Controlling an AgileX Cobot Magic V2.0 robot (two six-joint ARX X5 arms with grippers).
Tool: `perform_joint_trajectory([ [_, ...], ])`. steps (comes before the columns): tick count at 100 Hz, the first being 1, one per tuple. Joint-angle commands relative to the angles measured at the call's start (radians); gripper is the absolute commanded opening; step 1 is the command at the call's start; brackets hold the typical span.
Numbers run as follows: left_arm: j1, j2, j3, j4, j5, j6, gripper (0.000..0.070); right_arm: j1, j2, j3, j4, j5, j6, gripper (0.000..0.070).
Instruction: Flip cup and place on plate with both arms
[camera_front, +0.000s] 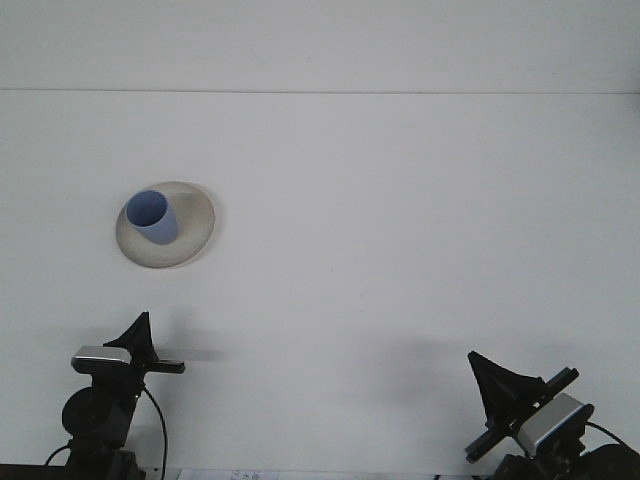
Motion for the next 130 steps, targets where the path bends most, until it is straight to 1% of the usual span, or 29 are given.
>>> perform_joint_trajectory([
  [1,0.007,-0.014,-0.020,0.002,-0.008,0.005,0.0012,0.008,0.002,0.003,0.010,-0.001,0.007,0.0007],
  [93,0.016,-0.015,-0.019,0.014,-0.008,-0.001,0.0012,0.008,0.002,0.003,0.010,-0.002,0.007,0.0007],
  [109,0.016,-0.015,-0.019,0.014,-0.008,-0.001,0.0012,0.003,0.002,0.003,0.014,0.008,-0.013,0.0007],
  [113,0.016,-0.015,-0.019,0.014,-0.008,-0.001,0.0012,-0.015,0.003,0.003,0.017,0.041,-0.044,0.0007],
  [116,0.016,-0.015,-0.019,0.013,-0.008,-0.001,0.0012,-0.038,0.003,0.002,0.018,0.057,-0.052,0.0007],
  [122,0.016,-0.015,-0.019,0.014,-0.008,-0.001,0.0012,-0.112,0.002,-0.014,0.044,0.054,-0.052,0.0007],
  [130,0.016,-0.015,-0.019,0.014,-0.008,-0.001,0.0012,-0.253,0.001,-0.068,0.140,0.045,-0.050,0.0007],
])
